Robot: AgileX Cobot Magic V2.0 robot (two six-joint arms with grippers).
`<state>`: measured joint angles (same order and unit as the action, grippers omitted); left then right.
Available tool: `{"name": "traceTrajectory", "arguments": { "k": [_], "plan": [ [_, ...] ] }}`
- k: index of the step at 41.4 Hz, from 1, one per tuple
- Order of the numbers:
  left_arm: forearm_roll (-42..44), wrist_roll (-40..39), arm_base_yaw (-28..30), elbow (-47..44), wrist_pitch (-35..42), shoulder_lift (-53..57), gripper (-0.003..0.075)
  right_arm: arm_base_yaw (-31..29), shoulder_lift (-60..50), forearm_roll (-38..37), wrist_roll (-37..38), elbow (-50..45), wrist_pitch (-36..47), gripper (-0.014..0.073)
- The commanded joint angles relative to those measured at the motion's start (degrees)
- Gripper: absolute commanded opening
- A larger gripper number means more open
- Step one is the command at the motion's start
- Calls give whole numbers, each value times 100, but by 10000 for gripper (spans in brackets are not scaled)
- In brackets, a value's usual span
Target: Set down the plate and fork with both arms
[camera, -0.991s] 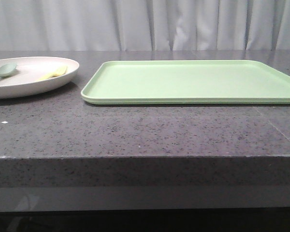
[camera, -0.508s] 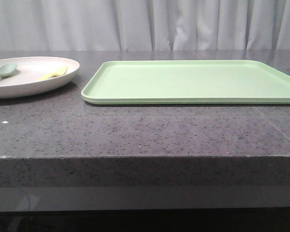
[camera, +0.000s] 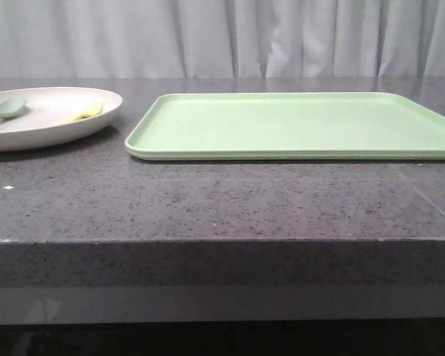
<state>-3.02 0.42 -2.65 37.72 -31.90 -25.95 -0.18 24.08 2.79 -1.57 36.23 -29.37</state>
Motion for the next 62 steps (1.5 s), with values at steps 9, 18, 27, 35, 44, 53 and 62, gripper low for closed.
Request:
{"name": "traceTrajectory", "arguments": {
  "k": [9, 18, 27, 35, 44, 53, 62],
  "plan": [
    [-37, 9, -52, 319, 198, -234, 517, 178, 87, -70, -73, 196, 476, 365],
    [-2, 9, -52, 1184, -956, -1480, 517, 178, 87, -70, -73, 196, 476, 365],
    [76, 9, 148, 2038, -1395, -3127, 515, 178, 87, -70, -73, 196, 476, 365],
    [-671, 575, 998, 2625, -1367, -4335, 515, 178, 87, -70, -73, 196, 476, 365],
    [-3326, 2265, 1881, 3050, -1387, -5552, 514, 178, 87, -70, -73, 196, 476, 365],
    [-4436, 2834, 2006, 3345, -1306, -6529, 514, 178, 87, -70, -73, 196, 476, 365],
    [-4527, 2871, 1985, 3686, -1202, -7191, 514, 178, 87, -70, -73, 196, 476, 365]
  ]
}}
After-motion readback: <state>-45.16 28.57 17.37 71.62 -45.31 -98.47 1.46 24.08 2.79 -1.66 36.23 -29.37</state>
